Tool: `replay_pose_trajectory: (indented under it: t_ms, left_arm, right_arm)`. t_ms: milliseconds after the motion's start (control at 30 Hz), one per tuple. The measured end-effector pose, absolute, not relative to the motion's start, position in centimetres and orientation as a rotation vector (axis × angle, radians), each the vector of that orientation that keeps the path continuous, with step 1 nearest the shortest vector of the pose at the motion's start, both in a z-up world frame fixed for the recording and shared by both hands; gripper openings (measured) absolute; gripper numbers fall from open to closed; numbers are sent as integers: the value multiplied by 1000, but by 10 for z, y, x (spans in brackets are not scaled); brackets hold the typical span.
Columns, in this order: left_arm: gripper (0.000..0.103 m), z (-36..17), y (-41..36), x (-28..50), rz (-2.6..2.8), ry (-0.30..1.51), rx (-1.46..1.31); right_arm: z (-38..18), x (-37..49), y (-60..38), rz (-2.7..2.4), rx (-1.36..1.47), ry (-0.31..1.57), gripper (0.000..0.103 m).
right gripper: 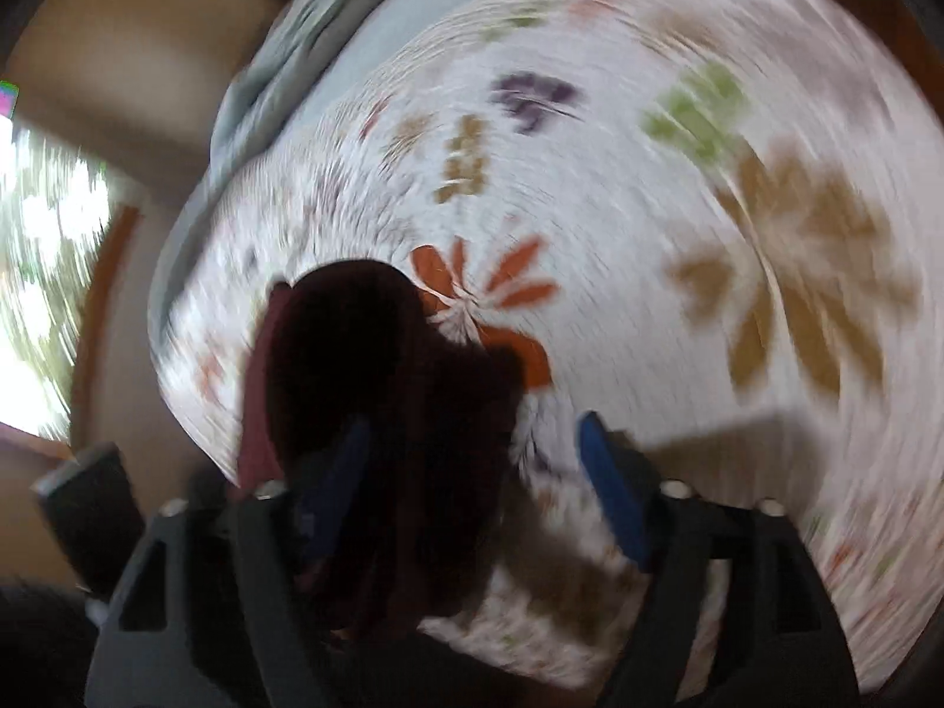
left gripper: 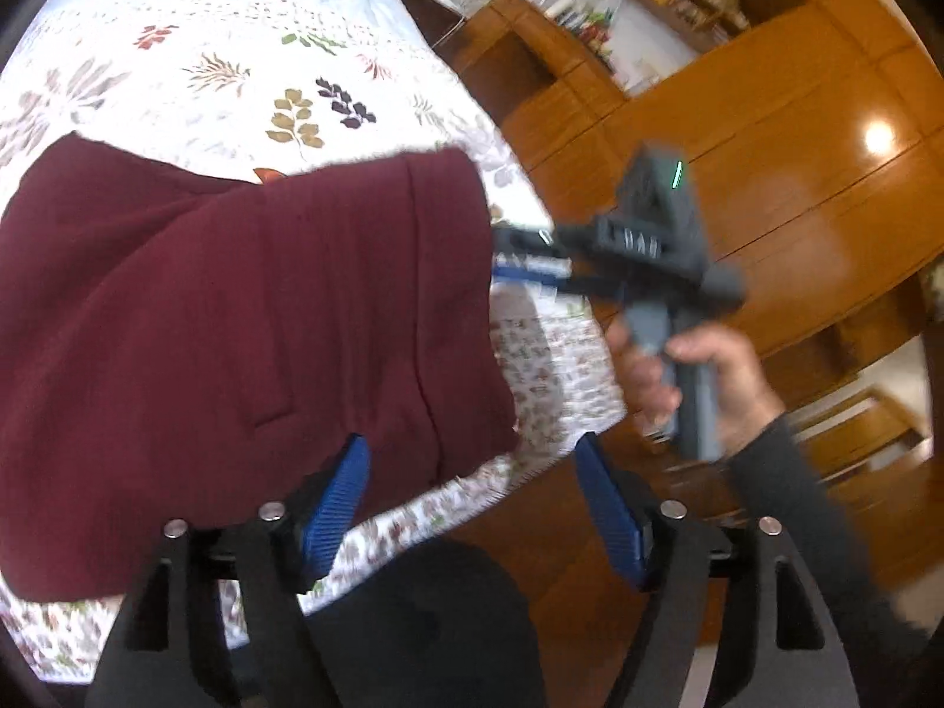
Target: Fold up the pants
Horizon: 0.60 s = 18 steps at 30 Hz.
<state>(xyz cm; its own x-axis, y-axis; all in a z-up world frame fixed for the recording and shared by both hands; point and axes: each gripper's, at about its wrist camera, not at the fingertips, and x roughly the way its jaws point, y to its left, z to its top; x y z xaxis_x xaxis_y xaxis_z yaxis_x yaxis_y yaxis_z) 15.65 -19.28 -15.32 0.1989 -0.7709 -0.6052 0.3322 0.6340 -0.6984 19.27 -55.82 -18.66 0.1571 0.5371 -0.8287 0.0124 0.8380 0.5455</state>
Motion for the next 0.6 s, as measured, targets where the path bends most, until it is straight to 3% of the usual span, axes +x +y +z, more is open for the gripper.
replay_pose_trajectory:
  t_ms: [100, 167, 433, 467, 500, 600]
  left_arm:
    - [75, -146, -160, 155, -834, 1074, -520]
    - [76, -138, -134, 166, -847, 1007, -551]
    - [77, -156, -42, 253, -769, 968, -835]
    - [77, -164, -39, 264, -773, 988, -864]
    - [77, -174, -36, 274, -774, 1012, -897]
    - [77, -210, -32, 292, -762, 1064, -988]
  right_arm:
    - [-194, 159, -585, 415, 783, 1263, 91]
    - [-201, 141, -585, 465, 921, 1204, 92]
    - [-177, 139, -509, 511, 724, 1183, 92]
    - [-177, 142, -500, 528, 706, 1200, 78]
    - [-181, 144, -492, 537, 689, 1232, 16]
    - [-181, 148, -476, 519, 626, 1277, 10]
